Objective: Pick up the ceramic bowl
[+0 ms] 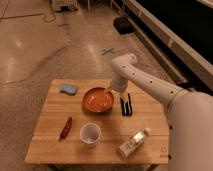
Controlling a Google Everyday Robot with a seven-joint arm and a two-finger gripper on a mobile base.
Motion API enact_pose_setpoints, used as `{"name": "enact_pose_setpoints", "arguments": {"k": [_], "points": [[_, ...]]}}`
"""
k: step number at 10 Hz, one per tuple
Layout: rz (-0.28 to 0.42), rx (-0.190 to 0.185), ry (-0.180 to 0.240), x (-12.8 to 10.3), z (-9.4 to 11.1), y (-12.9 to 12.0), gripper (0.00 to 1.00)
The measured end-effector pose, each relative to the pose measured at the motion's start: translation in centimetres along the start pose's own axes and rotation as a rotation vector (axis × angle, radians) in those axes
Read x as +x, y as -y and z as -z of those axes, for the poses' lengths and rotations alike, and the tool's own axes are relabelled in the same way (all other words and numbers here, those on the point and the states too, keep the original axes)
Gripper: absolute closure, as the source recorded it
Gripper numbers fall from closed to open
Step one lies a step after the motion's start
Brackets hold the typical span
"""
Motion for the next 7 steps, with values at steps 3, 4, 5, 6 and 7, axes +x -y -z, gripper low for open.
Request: {"name": "enact_pose_setpoints", "arguments": {"k": [3,4,5,6,7], "points": [[0.046,-0.002,0.015,-0.3,-2.1,1.0,0.20],[0.054,-0.003,0.018,-0.2,-2.7,0.9,0.20],[0.068,-0.006,0.023,-0.3,-3.8,1.1,0.20],[0.079,-0.008,0.025,-0.4,-4.2,1.4,0.20],[0.090,-0.008,0.030,-0.4,-4.6,1.4,0.20]]}}
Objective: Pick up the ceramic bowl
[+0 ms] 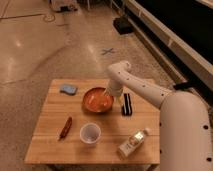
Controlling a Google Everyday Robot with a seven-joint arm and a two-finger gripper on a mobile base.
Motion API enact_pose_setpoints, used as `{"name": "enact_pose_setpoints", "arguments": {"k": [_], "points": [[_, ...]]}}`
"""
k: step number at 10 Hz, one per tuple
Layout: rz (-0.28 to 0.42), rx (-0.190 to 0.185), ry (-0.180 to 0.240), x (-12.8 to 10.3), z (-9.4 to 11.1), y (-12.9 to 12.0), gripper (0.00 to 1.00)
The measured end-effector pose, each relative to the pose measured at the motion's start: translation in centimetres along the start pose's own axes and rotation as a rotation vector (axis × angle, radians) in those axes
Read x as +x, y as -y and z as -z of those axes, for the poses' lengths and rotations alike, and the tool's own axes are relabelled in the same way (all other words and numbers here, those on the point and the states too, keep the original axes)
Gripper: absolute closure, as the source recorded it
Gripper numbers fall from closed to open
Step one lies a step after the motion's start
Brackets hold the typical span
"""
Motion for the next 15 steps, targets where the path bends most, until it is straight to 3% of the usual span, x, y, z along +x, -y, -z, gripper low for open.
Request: {"name": "enact_pose_setpoints", "arguments": {"k": [6,8,10,12,14,15], "points": [[0.026,0.000,0.034,0.3,-1.8,-0.2,0.22],[0.027,-0.002,0.042,0.5,-2.0,-0.3,0.39],[0.027,-0.004,0.048,0.7,-2.1,-0.3,0.48],[0.027,-0.006,0.049,0.8,-2.1,-0.3,0.65],[0.027,0.008,0.044,0.7,-0.9,-0.1,0.89],[0.026,0.012,0.041,0.8,-0.5,-0.1,0.95]]}}
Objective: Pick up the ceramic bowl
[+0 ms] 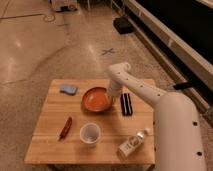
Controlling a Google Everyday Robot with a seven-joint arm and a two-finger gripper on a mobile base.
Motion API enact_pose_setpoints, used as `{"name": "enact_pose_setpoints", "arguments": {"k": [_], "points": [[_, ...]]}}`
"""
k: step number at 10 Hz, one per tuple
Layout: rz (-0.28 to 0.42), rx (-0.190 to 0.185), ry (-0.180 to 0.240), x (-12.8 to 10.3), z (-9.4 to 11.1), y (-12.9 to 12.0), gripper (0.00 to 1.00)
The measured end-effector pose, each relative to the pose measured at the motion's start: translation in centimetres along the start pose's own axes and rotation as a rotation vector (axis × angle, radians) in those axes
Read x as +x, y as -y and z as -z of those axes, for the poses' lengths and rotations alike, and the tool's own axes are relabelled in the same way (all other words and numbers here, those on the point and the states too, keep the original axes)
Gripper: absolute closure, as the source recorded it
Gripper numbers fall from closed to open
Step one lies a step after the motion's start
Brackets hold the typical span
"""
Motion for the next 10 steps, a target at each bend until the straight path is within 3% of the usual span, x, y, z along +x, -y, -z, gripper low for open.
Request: {"name": "enact_pose_setpoints", "arguments": {"k": [3,6,10], "points": [[0.005,0.025,-0.007,-0.2,1.2,0.3,0.98],[0.014,0.047,-0.014,-0.4,5.1,0.8,0.98],[0.046,0.069,-0.009,-0.7,7.0,0.8,0.98]]}}
